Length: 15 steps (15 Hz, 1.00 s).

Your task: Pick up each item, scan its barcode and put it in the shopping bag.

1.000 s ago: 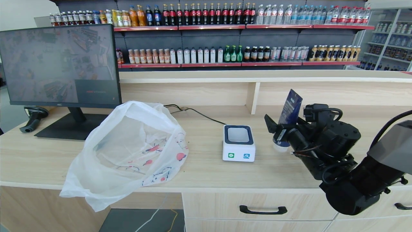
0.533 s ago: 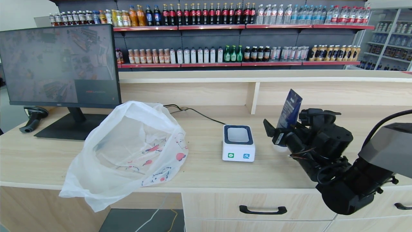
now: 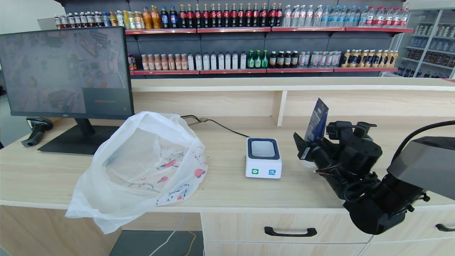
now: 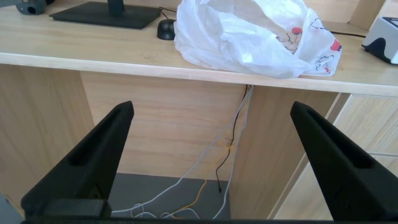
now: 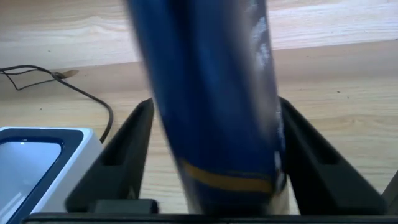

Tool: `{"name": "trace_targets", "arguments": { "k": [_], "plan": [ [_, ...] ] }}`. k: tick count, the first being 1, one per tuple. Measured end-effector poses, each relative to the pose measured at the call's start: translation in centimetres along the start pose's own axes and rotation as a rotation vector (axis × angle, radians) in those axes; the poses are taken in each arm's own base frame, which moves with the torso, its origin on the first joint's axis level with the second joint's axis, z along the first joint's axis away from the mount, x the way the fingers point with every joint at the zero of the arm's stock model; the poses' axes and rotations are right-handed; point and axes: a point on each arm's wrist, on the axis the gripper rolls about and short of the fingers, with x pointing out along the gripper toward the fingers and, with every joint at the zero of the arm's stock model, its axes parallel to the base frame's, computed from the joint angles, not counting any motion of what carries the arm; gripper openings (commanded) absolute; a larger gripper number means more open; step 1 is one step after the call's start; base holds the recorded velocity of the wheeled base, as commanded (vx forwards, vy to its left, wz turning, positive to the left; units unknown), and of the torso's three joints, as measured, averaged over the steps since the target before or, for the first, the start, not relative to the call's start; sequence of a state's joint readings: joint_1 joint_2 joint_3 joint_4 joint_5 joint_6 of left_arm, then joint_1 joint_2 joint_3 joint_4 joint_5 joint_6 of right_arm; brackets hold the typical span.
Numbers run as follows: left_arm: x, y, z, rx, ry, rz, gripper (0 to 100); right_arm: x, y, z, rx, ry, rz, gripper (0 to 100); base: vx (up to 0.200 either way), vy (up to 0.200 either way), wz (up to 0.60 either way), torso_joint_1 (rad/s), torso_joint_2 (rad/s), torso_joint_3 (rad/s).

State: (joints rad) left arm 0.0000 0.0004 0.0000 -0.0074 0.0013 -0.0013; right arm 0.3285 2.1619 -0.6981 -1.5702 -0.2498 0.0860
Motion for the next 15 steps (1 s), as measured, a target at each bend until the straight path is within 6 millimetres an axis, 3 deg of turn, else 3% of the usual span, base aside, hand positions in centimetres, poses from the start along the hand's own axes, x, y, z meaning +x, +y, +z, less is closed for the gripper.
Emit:
{"name": "trace_targets", "arguments": {
  "k": [15],
  "plan": [
    [0.00,0.00,0.00,0.000,0.000,0.000,100,-0.46,0.14,0.52,0.032,-0.002,0.007,0,0.000,0.000,0.00,0.000,0.00,0.000]
  ]
}}
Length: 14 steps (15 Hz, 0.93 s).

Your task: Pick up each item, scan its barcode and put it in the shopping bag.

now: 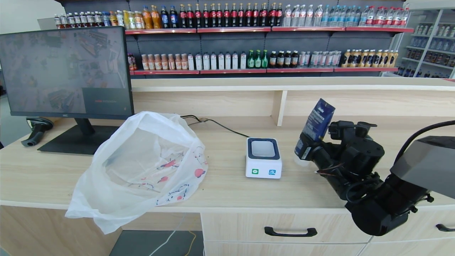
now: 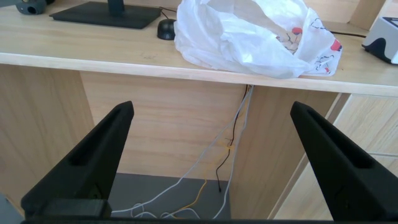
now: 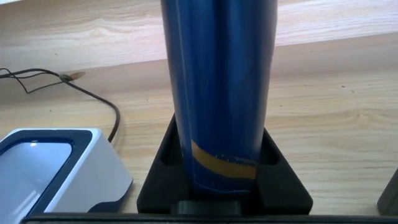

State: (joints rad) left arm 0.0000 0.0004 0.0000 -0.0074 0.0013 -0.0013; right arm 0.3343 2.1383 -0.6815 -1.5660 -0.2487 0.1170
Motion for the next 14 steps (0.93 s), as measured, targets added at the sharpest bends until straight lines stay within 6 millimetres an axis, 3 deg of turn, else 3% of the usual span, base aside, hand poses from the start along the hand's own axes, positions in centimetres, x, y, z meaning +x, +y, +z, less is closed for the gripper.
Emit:
{"name": "trace_targets", "arguments": {
  "k": [7,11,14],
  "plan": [
    [0.0,0.0,0.0,0.000,0.000,0.000,100,-1.6,0.2,3.2,0.017,-0.064,0.013,0,0.000,0.000,0.00,0.000,0.00,0.000],
    [0.0,0.0,0.0,0.000,0.000,0.000,100,-3.9,0.4,5.4,0.026,-0.096,0.035,0,0.000,0.000,0.00,0.000,0.00,0.000],
    [0.0,0.0,0.0,0.000,0.000,0.000,100,-6.9,1.0,7.9,0.043,-0.141,0.077,0,0.000,0.000,0.00,0.000,0.00,0.000]
  ]
}}
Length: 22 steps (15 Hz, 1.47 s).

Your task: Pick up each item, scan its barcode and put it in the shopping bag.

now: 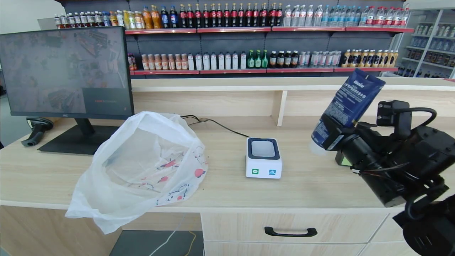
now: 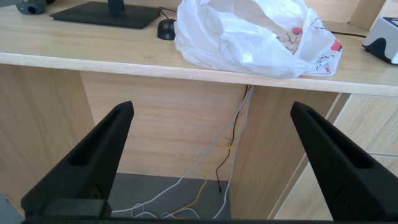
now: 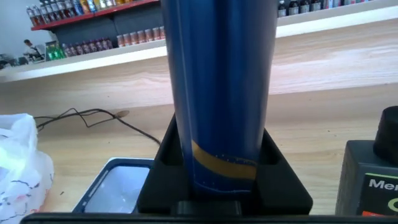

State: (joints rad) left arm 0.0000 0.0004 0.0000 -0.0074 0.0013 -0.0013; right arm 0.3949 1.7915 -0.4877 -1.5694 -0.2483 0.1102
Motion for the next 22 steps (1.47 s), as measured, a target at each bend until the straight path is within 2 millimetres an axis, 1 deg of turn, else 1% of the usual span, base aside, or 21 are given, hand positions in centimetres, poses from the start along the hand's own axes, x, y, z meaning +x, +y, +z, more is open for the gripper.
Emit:
{"name": "trace_targets", "arguments": {
  "k": [2,4,6,8,11,14,16,20,22],
  "plan": [
    [0.0,0.0,0.0,0.000,0.000,0.000,100,-2.3,0.3,2.1,0.013,-0.036,0.031,0,0.000,0.000,0.00,0.000,0.00,0.000],
    [0.0,0.0,0.0,0.000,0.000,0.000,100,-5.1,0.1,3.3,0.020,-0.041,0.056,0,0.000,0.000,0.00,0.000,0.00,0.000],
    [0.0,0.0,0.0,0.000,0.000,0.000,100,-6.7,0.3,4.2,0.043,-0.054,0.135,0,0.000,0.000,0.00,0.000,0.00,0.000],
    [0.0,0.0,0.0,0.000,0.000,0.000,100,-7.6,0.6,5.2,0.074,-0.082,0.216,0,0.000,0.000,0.00,0.000,0.00,0.000],
    [0.0,0.0,0.0,0.000,0.000,0.000,100,-8.5,1.1,5.9,0.179,-0.067,0.412,0,0.000,0.000,0.00,0.000,0.00,0.000],
    [0.0,0.0,0.0,0.000,0.000,0.000,100,-9.0,1.7,6.2,0.388,-0.003,0.562,0,0.000,0.000,0.00,0.000,0.00,0.000],
    [0.0,0.0,0.0,0.000,0.000,0.000,100,-9.3,2.8,6.3,0.494,0.045,0.637,0,0.000,0.000,0.00,0.000,0.00,0.000],
    [0.0,0.0,0.0,0.000,0.000,0.000,100,-9.9,5.8,6.9,0.662,0.106,0.791,0,0.000,0.000,0.00,0.000,0.00,0.000],
    [0.0,0.0,0.0,0.000,0.000,0.000,100,-9.5,6.8,7.0,0.718,0.127,0.818,0,0.000,0.000,0.00,0.000,0.00,0.000]
  ]
}}
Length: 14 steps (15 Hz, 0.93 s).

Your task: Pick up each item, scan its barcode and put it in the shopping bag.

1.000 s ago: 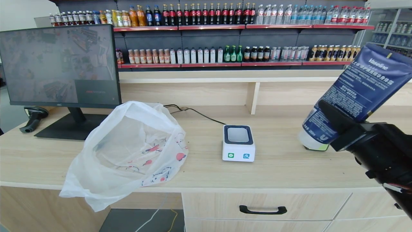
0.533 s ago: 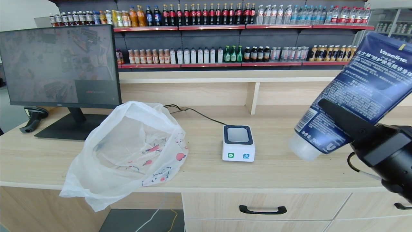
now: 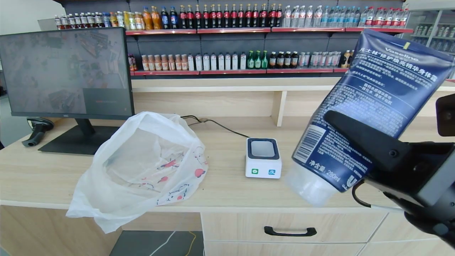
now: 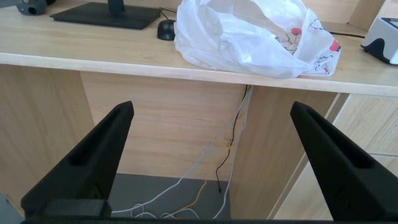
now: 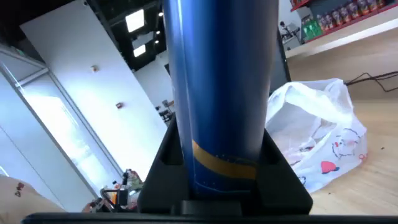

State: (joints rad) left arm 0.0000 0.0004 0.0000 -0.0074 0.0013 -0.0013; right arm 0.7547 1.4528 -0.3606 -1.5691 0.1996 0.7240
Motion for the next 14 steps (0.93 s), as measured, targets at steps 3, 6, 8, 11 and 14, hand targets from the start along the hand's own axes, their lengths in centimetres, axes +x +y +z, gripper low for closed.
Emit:
{"name": "trace_targets", "arguments": {
  "k": [3,6,8,11,14],
  "plan": [
    [0.0,0.0,0.0,0.000,0.000,0.000,100,2.3,1.3,0.5,0.130,-0.010,0.112,0,0.000,0.000,0.00,0.000,0.00,0.000],
    [0.0,0.0,0.0,0.000,0.000,0.000,100,3.2,1.7,0.3,0.161,0.040,0.191,0,0.000,0.000,0.00,0.000,0.00,0.000],
    [0.0,0.0,0.0,0.000,0.000,0.000,100,3.4,1.7,0.2,0.179,0.044,0.191,0,0.000,0.000,0.00,0.000,0.00,0.000],
    [0.0,0.0,0.0,0.000,0.000,0.000,100,3.4,2.0,0.6,0.203,0.035,0.205,0,0.000,0.000,0.00,0.000,0.00,0.000],
    [0.0,0.0,0.0,0.000,0.000,0.000,100,2.8,2.5,1.0,0.207,0.027,0.216,0,0.000,0.000,0.00,0.000,0.00,0.000]
  ]
}}
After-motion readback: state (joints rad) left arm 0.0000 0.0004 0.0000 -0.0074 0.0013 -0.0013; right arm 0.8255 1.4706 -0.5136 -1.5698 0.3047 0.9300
